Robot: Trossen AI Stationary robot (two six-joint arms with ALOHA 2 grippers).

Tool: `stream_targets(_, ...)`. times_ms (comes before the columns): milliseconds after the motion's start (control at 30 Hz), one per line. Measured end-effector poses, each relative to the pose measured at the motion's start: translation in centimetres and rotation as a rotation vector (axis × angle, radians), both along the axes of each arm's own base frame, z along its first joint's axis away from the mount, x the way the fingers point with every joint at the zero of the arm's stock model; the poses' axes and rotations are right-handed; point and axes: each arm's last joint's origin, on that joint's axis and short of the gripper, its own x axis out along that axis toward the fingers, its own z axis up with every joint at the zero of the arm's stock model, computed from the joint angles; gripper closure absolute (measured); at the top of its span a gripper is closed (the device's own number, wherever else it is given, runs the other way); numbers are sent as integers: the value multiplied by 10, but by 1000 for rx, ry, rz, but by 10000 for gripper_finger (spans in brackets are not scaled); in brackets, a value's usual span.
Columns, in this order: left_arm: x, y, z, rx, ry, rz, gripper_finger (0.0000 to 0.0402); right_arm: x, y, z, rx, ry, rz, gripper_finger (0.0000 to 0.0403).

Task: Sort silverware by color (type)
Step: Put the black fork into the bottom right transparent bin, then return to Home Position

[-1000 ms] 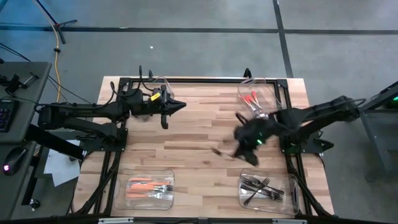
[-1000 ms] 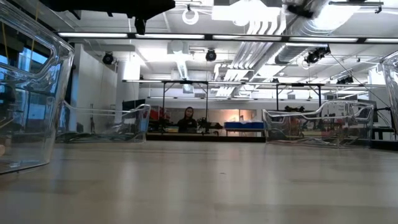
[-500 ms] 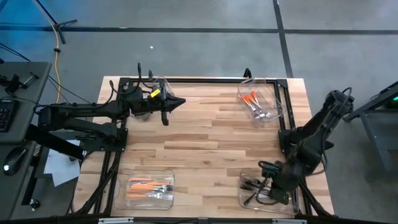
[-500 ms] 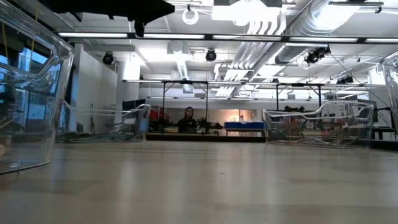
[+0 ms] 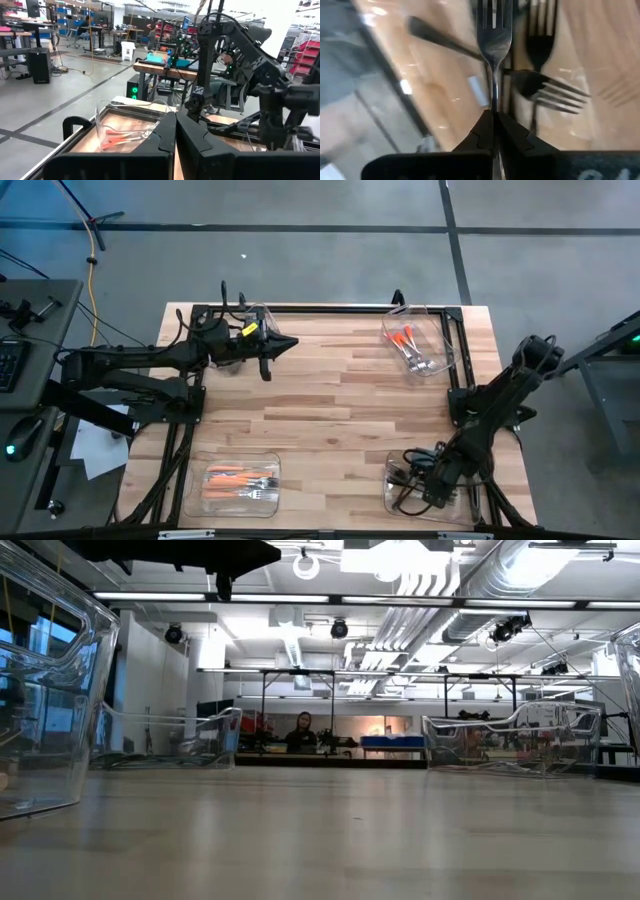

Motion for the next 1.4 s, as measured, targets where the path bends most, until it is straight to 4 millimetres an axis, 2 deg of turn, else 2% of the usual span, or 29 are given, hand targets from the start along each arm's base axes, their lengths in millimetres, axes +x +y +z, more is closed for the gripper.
stream_targets(200,0,0,0,0,0,3,401,-2,-3,-22,-67,52,6,398)
stream_targets(500,0,2,0,-2,0,54,401,-3,-4,-25,-71,57,9,373)
stream_targets(633,0,2,0,-2,1,54,401,-1,-1,-21,-45,54,14,338)
stream_targets(767,0,2,0,-2,1,54,402,2,4,-13,-19,40,17,280)
stream_targets(933,0,2,0,-2,1,54,401,5,9,5,35,31,92,210)
stream_targets(1067,0,2,0,-2,1,54,402,-1,3,34,58,92,153,177)
stream_targets(1267,-1,1,1,-1,-2,54,401,-11,-23,89,-28,-43,58,167)
stream_targets(1400,-6,0,5,1,-21,52,401,-9,-49,103,-80,-128,-86,167)
